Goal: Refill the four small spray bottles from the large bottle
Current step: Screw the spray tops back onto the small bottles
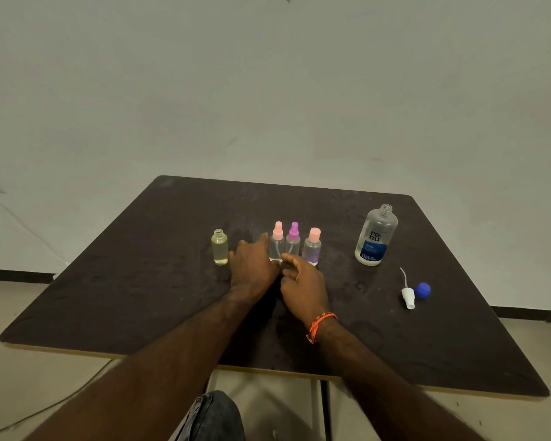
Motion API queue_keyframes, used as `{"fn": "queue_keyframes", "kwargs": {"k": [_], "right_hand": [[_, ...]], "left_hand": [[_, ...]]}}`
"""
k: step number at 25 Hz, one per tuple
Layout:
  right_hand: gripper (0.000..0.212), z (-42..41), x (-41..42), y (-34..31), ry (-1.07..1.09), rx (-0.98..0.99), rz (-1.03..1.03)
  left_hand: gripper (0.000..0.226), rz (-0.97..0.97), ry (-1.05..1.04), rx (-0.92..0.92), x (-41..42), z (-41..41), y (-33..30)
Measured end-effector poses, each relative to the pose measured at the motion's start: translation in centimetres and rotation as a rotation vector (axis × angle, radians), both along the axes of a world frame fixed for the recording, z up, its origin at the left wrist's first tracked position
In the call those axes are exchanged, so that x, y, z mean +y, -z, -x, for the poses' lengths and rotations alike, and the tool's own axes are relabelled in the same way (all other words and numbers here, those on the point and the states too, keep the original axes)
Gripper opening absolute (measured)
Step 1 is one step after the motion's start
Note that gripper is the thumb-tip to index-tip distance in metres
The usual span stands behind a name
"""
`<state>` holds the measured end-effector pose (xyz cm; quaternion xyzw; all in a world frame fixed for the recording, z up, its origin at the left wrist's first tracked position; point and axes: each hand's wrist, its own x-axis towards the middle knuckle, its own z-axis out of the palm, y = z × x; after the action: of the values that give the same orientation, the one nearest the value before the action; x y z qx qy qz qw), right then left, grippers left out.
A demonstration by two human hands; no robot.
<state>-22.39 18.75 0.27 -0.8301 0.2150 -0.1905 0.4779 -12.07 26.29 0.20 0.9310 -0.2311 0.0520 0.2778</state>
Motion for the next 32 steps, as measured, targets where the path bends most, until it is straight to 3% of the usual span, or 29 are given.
{"fn": "queue_keyframes", "kwargs": {"k": [5,7,11,14,19,25,32], "right_hand": [[0.047,2.7,-1.4,-0.3,0.021,0.059,0.089],[0.046,3.6,-1.6,-0.7,0.042,0.062,0.090],[0.043,4.6,-1.1,-0.6,0.012,0.055,0.108],[0.041,5.0,-0.8,-0.1,-0.030,0.066,0.151],[0.040,5.3,-1.0,0.3,-0.045,0.091,0.168],[0.036,5.8,-0.3,0.5,-0.035,0.072,0.184],[0.031,9.0,-1.3,1.7,0.117,0.079,0.226]], "left_hand": [[0.017,0.268,-0.129,-0.233,3.2,2.5,-0.5],[0.032,0.336,-0.249,-0.254,4.7,2.2,-0.3],[0.074,0.246,-0.418,0.120,6.4,-1.0,-0.3],[0.062,0.265,-0.346,0.242,6.8,-3.9,0.3],[0.042,0.306,-0.260,0.240,7.4,-5.1,0.7],[0.045,0.259,-0.069,0.153,7.0,-0.2,0.8],[0.032,0.240,0.209,0.172,2.9,7.1,1.5]]}}
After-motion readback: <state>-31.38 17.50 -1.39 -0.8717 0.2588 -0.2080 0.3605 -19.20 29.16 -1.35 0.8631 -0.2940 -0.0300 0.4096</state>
